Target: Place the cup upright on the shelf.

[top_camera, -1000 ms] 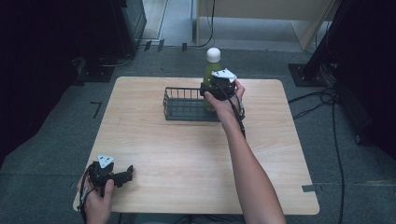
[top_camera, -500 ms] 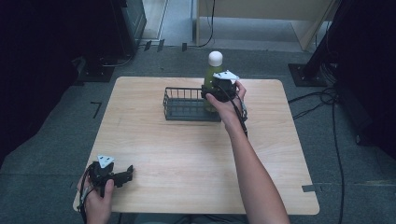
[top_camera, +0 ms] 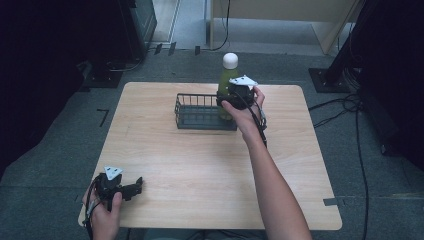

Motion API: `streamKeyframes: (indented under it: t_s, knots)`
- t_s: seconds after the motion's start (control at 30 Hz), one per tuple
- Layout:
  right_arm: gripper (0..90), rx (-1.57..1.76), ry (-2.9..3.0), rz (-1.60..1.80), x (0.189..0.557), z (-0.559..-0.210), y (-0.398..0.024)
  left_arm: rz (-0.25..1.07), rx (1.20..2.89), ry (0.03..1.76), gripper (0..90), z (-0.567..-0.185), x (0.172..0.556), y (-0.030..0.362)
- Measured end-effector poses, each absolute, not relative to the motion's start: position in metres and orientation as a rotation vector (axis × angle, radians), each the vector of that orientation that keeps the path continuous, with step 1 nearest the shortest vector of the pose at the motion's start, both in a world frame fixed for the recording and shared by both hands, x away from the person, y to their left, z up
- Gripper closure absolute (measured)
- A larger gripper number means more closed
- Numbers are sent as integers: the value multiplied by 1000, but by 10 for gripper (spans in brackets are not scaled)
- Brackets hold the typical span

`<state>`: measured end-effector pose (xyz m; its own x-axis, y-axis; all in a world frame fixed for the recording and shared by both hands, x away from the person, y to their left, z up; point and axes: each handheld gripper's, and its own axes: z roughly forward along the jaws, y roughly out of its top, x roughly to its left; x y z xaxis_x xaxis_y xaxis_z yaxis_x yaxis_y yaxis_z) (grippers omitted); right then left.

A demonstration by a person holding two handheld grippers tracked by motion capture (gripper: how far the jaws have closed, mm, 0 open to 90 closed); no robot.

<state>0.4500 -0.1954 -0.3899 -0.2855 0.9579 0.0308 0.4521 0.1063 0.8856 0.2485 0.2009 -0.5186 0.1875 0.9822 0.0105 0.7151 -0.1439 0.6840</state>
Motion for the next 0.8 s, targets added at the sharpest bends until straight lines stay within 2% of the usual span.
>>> streamKeyframes:
  t_s: [0.33,0.8]
  knots:
    - [128,1364,1848,1136,437,-390,-201,638,1925,1585,0,-518,249,201]
    - [21,1332,1894,1173,393,-392,-221,638,1925,1585,0,-519,249,201]
